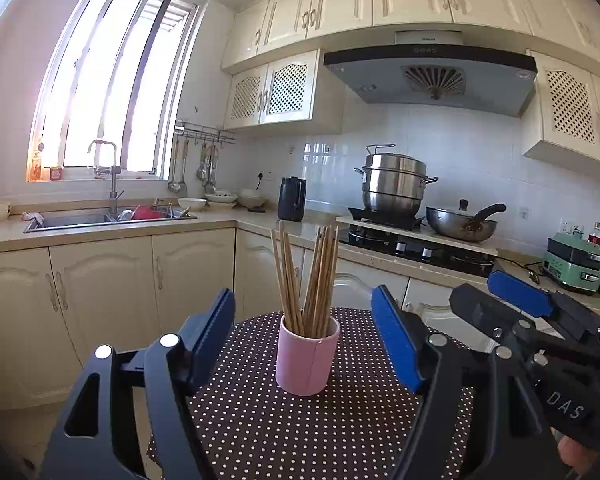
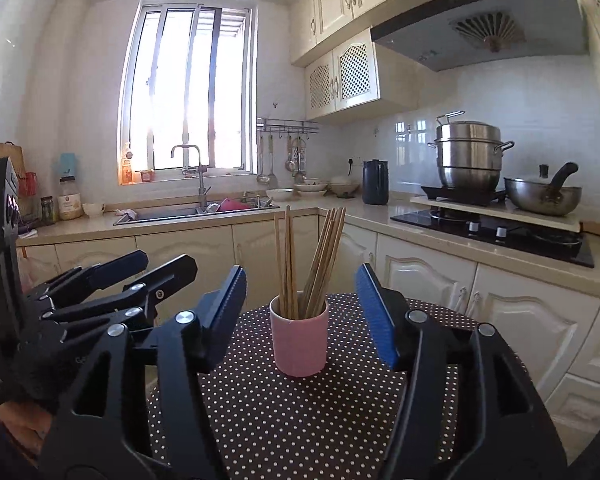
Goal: Organize utensils
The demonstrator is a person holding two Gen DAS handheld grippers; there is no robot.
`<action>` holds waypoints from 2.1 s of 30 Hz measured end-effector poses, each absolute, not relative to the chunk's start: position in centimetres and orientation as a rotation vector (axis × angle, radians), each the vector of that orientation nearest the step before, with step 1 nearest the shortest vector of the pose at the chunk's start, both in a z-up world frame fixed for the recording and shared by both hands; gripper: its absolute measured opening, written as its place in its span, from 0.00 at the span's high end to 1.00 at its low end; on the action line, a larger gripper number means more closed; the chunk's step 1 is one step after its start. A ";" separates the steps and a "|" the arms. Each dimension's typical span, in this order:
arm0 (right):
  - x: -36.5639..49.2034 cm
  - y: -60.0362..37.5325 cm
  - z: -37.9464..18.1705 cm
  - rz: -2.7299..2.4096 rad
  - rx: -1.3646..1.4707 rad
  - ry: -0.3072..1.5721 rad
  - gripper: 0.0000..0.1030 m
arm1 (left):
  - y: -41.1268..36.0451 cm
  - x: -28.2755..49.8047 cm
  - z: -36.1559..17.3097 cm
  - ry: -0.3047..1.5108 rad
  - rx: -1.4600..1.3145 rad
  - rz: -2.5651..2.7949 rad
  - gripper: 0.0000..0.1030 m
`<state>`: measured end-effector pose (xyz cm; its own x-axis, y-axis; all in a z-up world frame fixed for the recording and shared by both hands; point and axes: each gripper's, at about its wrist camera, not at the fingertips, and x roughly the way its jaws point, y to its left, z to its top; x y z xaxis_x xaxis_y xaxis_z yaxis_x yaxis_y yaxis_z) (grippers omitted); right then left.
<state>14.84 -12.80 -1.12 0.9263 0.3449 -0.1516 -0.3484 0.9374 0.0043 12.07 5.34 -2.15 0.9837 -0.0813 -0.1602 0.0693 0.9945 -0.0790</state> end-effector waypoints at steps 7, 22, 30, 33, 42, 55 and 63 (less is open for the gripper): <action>6.2 -13.9 1.1 0.281 -0.043 0.109 0.37 | 3.9 4.1 0.2 0.107 -0.045 -0.077 0.31; -5.1 -16.0 2.5 0.222 -0.032 0.037 0.31 | 1.6 -8.3 2.9 0.007 -0.007 -0.103 0.31; -8.3 -16.7 3.5 0.207 -0.023 0.007 0.25 | 0.3 -12.3 4.4 -0.049 0.051 -0.083 0.31; -8.9 -17.0 3.9 0.208 -0.014 -0.007 0.25 | 0.1 -13.2 5.0 -0.068 0.057 -0.082 0.31; -9.7 -16.9 4.1 0.191 -0.026 -0.016 0.23 | -0.2 -14.4 5.3 -0.088 0.074 -0.063 0.31; -10.5 -17.1 4.1 0.186 -0.027 -0.021 0.23 | -0.4 -14.6 5.6 -0.098 0.071 -0.063 0.31; -10.7 -17.2 4.2 0.182 -0.034 -0.021 0.23 | -0.5 -14.8 5.7 -0.103 0.072 -0.063 0.31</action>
<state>-10.68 -17.18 4.18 0.9832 0.1816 0.0174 -0.1809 0.9829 -0.0353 -14.81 -0.46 5.68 0.9927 -0.0669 0.1002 0.0594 0.9954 0.0753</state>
